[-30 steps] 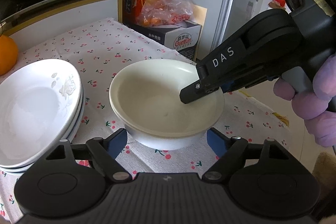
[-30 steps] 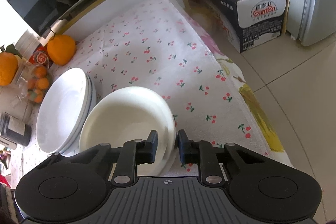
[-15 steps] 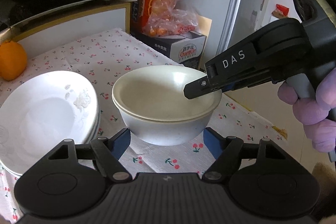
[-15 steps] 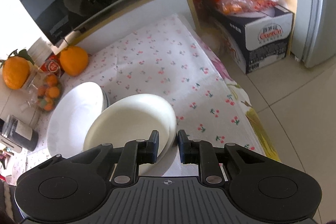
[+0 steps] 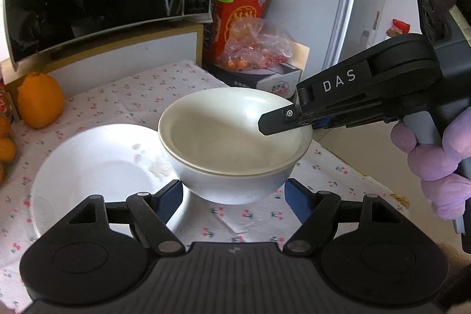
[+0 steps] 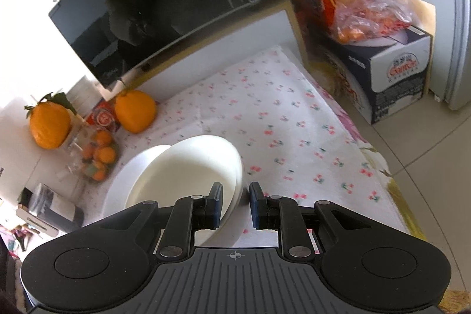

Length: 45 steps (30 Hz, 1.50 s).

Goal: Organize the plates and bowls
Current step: 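Carry the bowls with the right tool over the white plate stack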

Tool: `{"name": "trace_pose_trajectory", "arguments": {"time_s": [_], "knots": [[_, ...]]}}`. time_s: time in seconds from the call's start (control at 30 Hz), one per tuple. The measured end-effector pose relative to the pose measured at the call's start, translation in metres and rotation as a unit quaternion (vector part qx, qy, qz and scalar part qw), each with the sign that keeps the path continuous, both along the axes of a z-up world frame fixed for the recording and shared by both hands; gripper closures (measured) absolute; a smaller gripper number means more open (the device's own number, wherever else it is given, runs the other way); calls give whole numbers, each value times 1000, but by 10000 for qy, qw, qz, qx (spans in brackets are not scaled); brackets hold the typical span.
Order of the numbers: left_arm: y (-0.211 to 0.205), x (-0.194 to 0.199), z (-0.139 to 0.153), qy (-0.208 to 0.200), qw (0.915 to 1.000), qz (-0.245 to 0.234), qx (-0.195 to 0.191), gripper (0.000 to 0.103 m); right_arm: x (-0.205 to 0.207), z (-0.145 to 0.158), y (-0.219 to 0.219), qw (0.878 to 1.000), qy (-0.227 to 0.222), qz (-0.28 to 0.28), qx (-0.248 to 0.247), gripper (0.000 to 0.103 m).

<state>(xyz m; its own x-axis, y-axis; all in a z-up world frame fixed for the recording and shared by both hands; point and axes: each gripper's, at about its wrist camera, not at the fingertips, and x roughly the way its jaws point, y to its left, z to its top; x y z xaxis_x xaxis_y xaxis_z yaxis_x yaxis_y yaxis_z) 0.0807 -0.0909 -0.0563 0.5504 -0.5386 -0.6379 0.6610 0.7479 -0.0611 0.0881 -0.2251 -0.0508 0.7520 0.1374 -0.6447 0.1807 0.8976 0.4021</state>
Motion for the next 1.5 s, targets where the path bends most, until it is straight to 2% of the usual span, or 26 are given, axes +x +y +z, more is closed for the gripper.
{"name": "trace_pose_trajectory", "arguments": {"time_s": [0.3,0.73,1.13,1.5], "knots": [[29,13,10,-109,9998,137,100,30,22,7,30,9997,-129,157,159,84],[64,28,7,-1,9988,449,204,30,50,-4,68,9989,-101,270,370,84],[74,38,-9,171,9969,664,378,29,62,-19,88,9989,-28,357,292,84],[68,38,-18,74,9953,705,666,31,64,-23,89,9991,-39,334,273,84]]}}
